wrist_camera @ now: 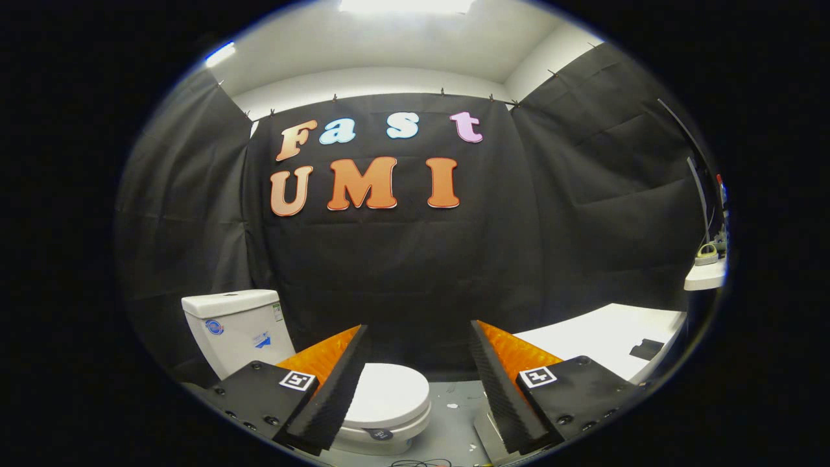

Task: Open the toilet lid.

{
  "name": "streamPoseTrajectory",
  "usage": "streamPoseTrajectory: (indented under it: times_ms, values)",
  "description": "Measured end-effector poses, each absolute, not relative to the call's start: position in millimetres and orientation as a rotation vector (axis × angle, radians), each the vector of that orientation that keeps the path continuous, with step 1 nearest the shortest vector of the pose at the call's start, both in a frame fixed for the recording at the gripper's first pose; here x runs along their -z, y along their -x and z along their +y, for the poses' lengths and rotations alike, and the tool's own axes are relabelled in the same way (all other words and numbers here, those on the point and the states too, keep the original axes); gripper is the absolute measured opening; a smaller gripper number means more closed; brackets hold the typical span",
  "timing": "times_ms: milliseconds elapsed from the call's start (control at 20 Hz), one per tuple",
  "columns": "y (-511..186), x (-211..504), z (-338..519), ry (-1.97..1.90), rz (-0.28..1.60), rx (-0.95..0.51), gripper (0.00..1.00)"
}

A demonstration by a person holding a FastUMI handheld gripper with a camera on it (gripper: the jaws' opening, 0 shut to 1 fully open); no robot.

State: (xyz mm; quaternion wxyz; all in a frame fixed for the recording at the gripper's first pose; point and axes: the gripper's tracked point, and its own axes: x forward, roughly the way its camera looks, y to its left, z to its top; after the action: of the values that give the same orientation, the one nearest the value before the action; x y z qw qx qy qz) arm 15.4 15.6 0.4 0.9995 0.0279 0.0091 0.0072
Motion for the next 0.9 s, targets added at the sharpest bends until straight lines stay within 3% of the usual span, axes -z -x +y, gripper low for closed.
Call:
streamPoseTrajectory:
  times_ms: [550, 900]
  values:
    - [-52.7, 16.5, 33.0, -0.151, 0.035, 0.046, 0.99]
    - [-68.5, 116.0, 52.4, -0.363, 0.158, 0.051, 0.99]
